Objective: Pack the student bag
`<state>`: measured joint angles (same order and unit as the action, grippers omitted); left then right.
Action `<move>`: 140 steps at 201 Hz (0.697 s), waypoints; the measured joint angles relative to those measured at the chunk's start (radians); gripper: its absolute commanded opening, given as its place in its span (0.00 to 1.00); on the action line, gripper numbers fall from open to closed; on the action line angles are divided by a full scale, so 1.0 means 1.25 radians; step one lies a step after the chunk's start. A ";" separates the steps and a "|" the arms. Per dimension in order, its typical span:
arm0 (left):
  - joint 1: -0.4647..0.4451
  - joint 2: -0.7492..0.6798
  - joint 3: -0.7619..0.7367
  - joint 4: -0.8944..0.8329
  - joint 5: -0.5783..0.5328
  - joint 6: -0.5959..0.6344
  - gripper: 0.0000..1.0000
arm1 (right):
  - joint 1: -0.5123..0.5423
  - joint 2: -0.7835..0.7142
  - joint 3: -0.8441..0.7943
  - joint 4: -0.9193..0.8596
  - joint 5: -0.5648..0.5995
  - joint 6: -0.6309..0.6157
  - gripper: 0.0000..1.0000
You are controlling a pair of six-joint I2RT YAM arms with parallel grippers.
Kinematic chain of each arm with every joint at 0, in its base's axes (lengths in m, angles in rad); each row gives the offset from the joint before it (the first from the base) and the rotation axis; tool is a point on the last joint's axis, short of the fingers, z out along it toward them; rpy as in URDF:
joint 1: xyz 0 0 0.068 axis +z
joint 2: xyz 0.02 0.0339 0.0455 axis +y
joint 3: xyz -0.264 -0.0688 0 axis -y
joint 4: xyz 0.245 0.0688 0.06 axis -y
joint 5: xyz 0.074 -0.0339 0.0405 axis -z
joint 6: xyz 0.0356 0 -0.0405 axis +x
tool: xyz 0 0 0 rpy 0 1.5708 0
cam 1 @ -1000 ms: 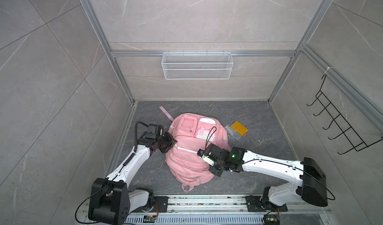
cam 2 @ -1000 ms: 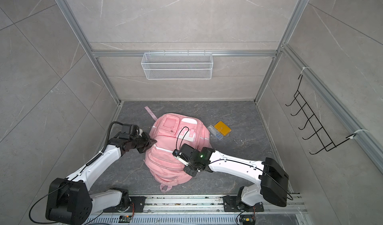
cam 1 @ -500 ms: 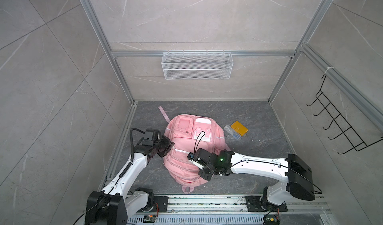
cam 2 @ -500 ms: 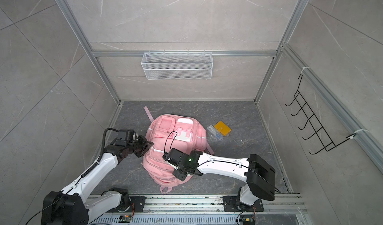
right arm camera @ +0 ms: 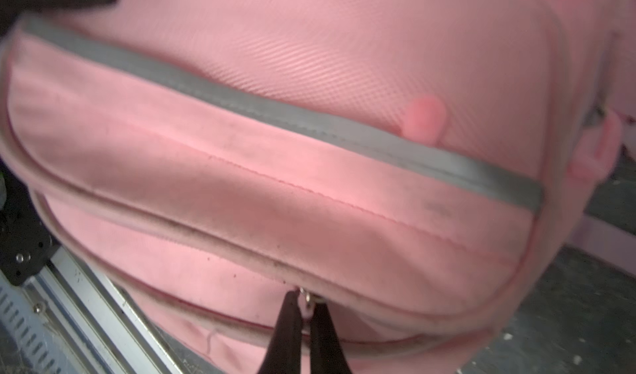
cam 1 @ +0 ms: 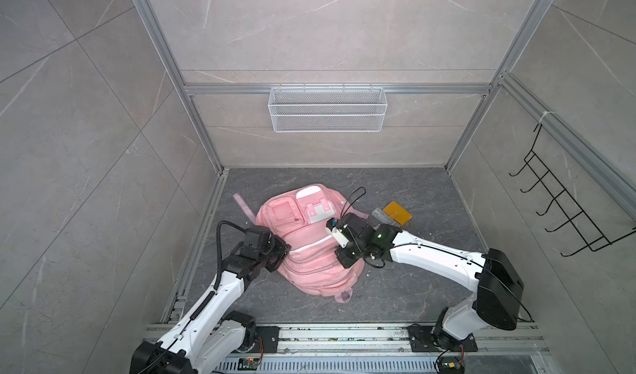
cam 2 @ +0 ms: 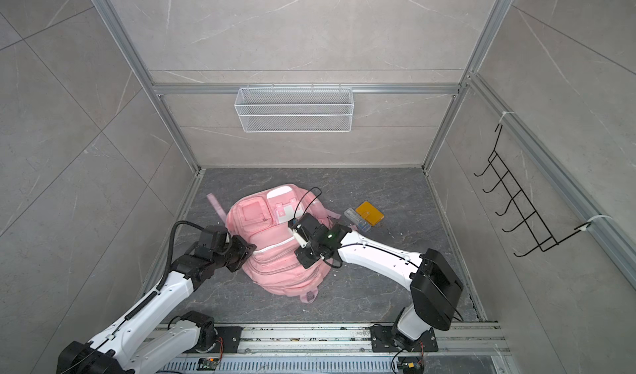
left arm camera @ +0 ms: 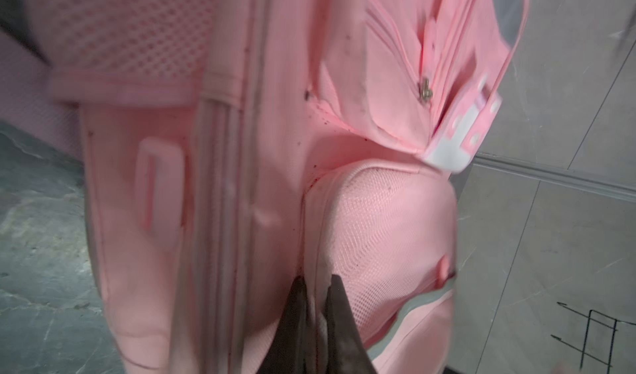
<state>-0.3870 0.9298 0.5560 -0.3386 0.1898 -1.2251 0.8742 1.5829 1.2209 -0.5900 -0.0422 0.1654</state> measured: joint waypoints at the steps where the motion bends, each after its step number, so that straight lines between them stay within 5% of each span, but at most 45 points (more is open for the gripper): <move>1: -0.002 0.000 -0.001 0.000 -0.001 -0.002 0.21 | -0.002 0.000 0.001 0.000 0.000 -0.001 0.00; 17: -0.029 -0.009 -0.007 -0.023 0.010 -0.005 0.55 | -0.034 0.000 0.018 0.003 0.001 -0.016 0.00; 37: -0.038 -0.020 0.031 -0.097 0.036 0.030 0.72 | -0.056 0.009 0.018 0.003 -0.004 -0.039 0.00; 72: -0.026 0.056 0.252 -0.257 0.051 0.199 0.73 | -0.082 0.057 0.045 -0.007 -0.015 -0.077 0.00; 140: 0.015 0.481 0.584 -0.368 0.109 0.598 0.64 | -0.111 0.118 0.071 -0.021 -0.038 -0.129 0.00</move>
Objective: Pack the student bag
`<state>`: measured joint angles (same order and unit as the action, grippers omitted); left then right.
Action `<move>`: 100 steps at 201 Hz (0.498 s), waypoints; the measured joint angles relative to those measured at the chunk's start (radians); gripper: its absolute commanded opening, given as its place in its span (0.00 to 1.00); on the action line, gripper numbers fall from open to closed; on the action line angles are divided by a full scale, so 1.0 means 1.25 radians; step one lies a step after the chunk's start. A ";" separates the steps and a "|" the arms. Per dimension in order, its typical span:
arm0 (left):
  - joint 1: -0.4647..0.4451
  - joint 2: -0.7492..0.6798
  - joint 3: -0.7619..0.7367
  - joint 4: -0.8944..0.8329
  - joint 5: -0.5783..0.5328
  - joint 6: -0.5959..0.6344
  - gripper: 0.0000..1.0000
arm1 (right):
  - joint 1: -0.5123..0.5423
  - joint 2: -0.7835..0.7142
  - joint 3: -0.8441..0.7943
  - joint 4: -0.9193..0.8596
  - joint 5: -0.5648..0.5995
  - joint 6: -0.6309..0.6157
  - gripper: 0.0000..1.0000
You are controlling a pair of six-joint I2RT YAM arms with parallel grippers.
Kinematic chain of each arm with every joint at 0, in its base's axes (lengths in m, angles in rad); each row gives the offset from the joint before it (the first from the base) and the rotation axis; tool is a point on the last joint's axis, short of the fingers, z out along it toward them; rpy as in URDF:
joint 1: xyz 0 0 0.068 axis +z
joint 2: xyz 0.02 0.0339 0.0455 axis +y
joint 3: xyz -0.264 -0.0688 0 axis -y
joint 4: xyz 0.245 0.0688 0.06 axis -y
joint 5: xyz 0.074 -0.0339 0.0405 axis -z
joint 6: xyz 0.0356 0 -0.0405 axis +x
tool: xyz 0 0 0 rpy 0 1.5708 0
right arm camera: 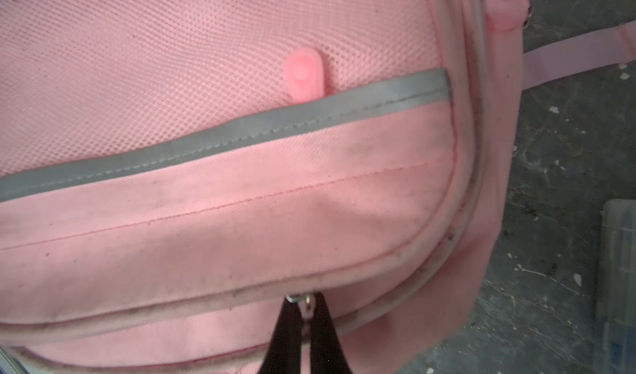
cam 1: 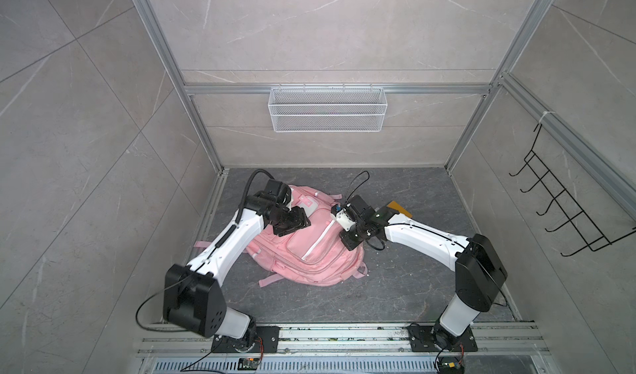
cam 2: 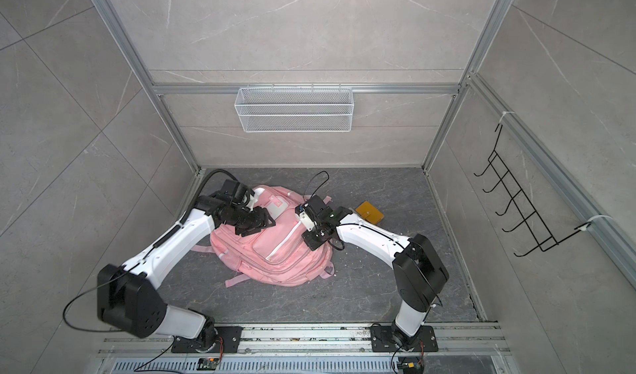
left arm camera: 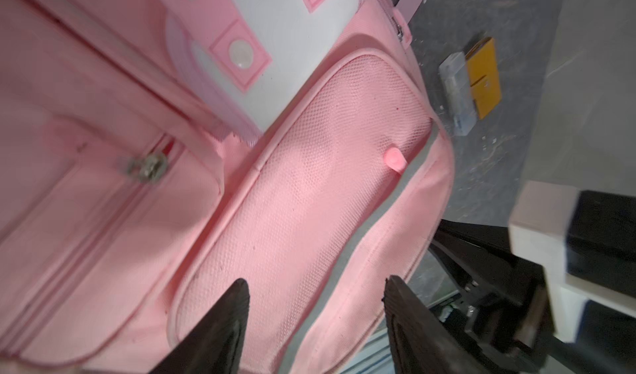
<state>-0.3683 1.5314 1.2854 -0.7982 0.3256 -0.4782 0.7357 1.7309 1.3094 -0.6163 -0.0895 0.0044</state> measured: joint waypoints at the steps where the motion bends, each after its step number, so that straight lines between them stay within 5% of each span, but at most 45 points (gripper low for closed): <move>1: 0.000 0.003 0.002 -0.001 0.000 0.002 0.65 | -0.001 0.001 0.000 0.000 -0.001 -0.001 0.00; 100: 0.000 0.155 0.028 0.007 -0.001 0.153 0.60 | -0.009 0.018 0.000 0.006 -0.013 -0.018 0.00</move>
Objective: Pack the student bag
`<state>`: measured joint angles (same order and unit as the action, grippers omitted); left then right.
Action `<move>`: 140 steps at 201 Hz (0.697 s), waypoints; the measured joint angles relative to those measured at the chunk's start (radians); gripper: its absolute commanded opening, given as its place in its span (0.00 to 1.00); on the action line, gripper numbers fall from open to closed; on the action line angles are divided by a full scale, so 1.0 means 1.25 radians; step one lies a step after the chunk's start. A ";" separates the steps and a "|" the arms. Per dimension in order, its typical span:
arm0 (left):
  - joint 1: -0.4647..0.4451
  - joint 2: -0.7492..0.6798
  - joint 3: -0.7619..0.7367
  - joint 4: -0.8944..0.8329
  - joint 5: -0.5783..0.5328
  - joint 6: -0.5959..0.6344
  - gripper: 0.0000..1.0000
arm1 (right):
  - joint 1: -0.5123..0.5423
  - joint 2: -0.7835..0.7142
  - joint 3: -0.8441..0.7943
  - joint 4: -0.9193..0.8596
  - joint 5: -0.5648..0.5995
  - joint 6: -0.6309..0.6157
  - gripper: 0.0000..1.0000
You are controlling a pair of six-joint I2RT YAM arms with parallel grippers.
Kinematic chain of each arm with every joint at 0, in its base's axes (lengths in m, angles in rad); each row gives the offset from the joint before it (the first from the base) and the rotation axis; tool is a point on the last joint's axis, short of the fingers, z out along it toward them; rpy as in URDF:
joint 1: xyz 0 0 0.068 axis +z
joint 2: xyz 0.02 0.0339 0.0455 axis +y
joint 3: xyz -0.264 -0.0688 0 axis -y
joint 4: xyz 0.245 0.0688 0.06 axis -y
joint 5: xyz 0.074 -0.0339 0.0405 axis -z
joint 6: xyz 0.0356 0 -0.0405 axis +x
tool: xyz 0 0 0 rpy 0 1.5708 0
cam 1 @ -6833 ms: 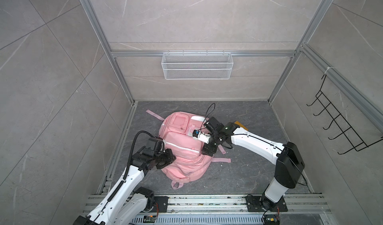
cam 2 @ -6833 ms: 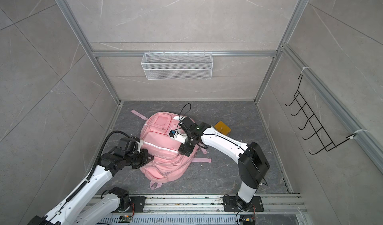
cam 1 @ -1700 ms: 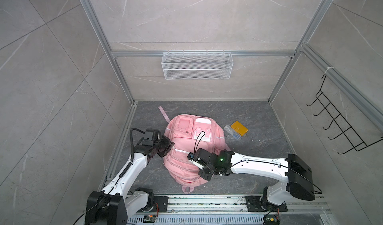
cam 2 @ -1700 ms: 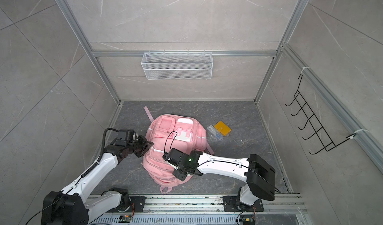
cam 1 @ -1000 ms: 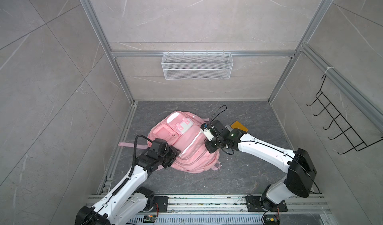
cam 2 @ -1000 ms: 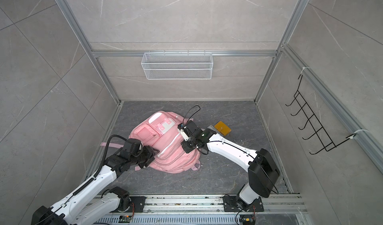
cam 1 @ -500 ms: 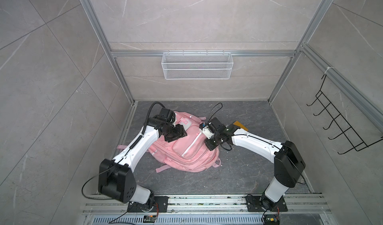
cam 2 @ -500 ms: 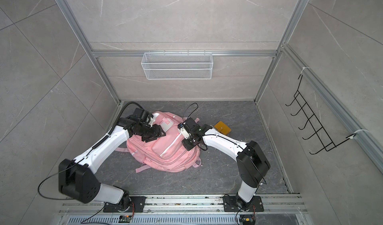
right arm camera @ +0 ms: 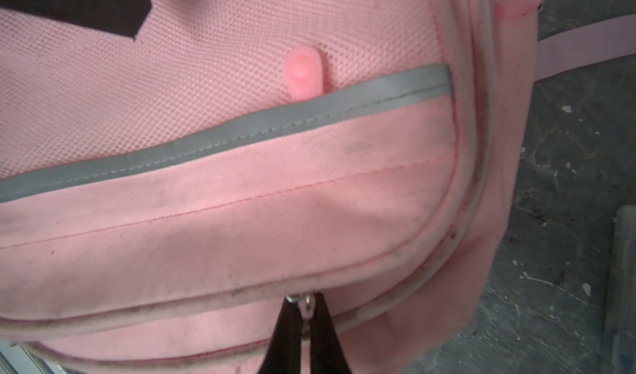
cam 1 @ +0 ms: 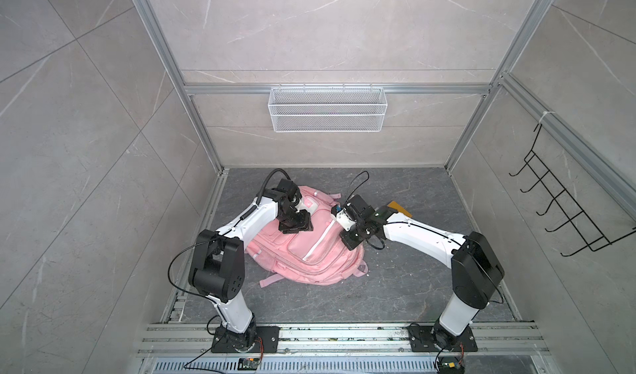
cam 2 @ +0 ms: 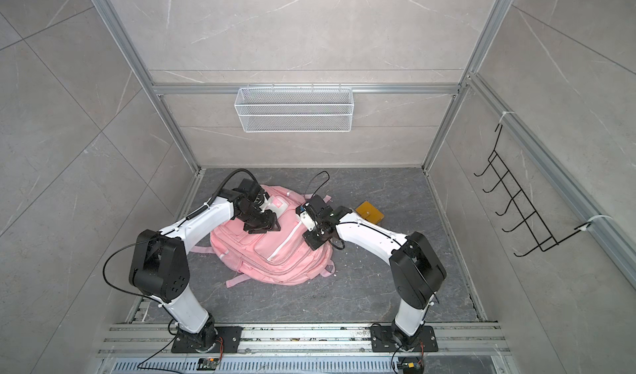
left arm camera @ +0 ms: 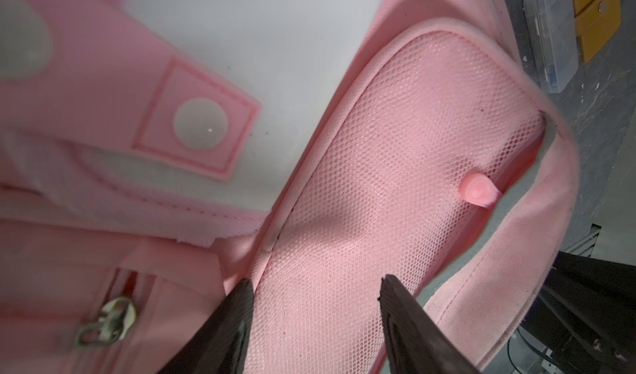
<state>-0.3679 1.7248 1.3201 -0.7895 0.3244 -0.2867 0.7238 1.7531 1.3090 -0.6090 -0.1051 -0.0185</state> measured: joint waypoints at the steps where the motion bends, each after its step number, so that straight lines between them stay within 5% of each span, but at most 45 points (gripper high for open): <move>1: 0.000 0.000 -0.001 0.001 0.000 0.000 0.60 | 0.000 0.000 0.000 0.000 0.000 -0.001 0.00; 38: -0.010 -0.007 -0.035 0.037 -0.021 0.009 0.69 | -0.001 0.021 0.000 -0.006 -0.001 -0.014 0.00; 90: -0.082 -0.042 -0.073 0.058 -0.188 0.041 0.69 | -0.003 0.030 0.005 -0.015 -0.001 -0.029 0.00; 140: -0.084 -0.042 -0.097 0.092 -0.182 0.041 0.69 | -0.005 0.040 0.021 -0.018 0.000 -0.031 0.00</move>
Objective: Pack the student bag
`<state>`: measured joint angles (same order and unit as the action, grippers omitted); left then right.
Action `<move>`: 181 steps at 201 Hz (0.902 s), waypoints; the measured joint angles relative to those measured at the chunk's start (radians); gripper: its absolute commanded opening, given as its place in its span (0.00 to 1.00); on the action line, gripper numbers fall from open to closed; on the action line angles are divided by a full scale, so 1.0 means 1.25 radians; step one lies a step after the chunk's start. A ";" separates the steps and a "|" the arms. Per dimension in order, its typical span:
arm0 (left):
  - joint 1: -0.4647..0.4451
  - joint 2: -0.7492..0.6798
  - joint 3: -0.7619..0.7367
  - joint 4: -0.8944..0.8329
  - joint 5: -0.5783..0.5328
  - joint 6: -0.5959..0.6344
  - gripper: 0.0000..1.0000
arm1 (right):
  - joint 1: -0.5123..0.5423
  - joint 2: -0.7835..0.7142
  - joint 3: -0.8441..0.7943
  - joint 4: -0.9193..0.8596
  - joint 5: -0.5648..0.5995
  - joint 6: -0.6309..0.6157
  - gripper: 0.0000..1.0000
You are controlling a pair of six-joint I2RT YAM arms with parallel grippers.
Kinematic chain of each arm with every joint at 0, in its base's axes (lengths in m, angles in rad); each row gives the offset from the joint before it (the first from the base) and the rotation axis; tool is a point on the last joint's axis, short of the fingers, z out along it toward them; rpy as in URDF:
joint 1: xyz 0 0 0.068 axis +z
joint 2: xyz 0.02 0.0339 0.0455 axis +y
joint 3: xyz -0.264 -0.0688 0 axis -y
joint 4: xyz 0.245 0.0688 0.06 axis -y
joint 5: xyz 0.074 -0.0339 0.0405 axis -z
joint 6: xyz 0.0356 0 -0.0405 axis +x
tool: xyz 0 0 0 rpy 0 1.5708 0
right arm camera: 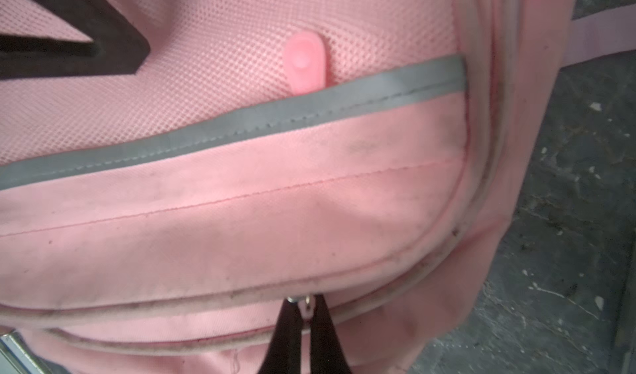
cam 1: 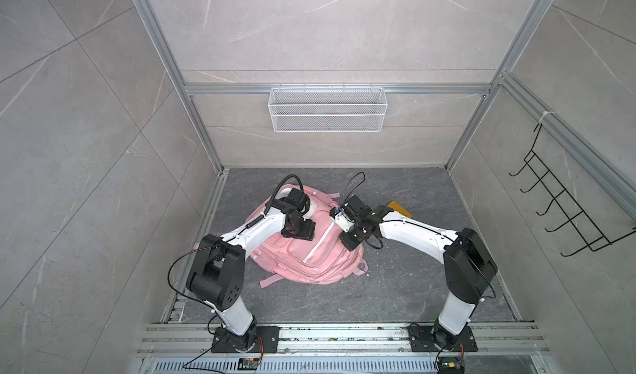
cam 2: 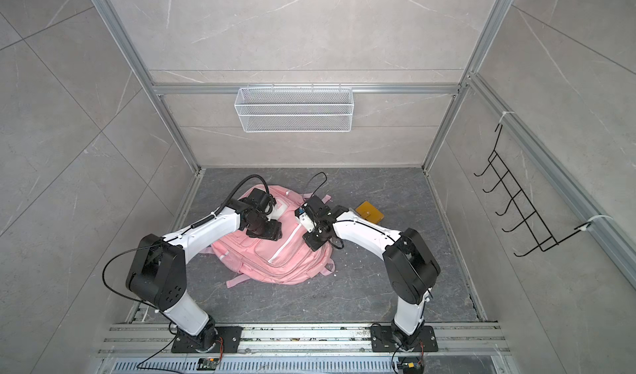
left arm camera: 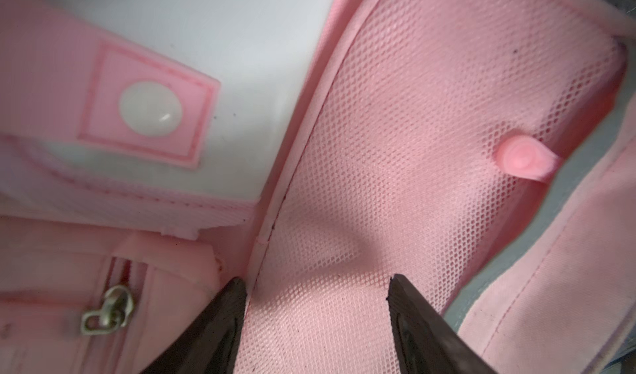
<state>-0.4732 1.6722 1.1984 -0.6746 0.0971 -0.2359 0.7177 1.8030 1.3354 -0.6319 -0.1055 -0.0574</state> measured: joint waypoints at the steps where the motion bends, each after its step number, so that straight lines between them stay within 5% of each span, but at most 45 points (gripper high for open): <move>1: 0.000 0.000 -0.001 0.001 0.003 0.000 0.69 | 0.000 0.001 0.000 0.000 0.000 0.000 0.00; 48: 0.006 0.001 -0.006 0.014 0.051 -0.001 0.89 | 0.000 0.009 0.015 -0.013 0.000 0.000 0.00; 72: 0.001 0.002 -0.008 0.017 0.032 -0.005 0.91 | 0.000 0.011 0.022 -0.018 0.000 0.000 0.00; 149: 0.035 -0.149 -0.210 0.138 0.015 -0.109 0.86 | -0.005 0.025 0.035 -0.021 -0.001 -0.012 0.00; 181: 0.049 -0.169 -0.238 0.158 0.037 -0.120 0.68 | -0.006 0.034 0.045 -0.018 -0.003 -0.015 0.00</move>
<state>-0.4122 1.4609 0.9012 -0.4770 0.1429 -0.3862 0.7097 1.8450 1.3918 -0.6544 -0.1093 -0.0765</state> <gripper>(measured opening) 0.739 0.073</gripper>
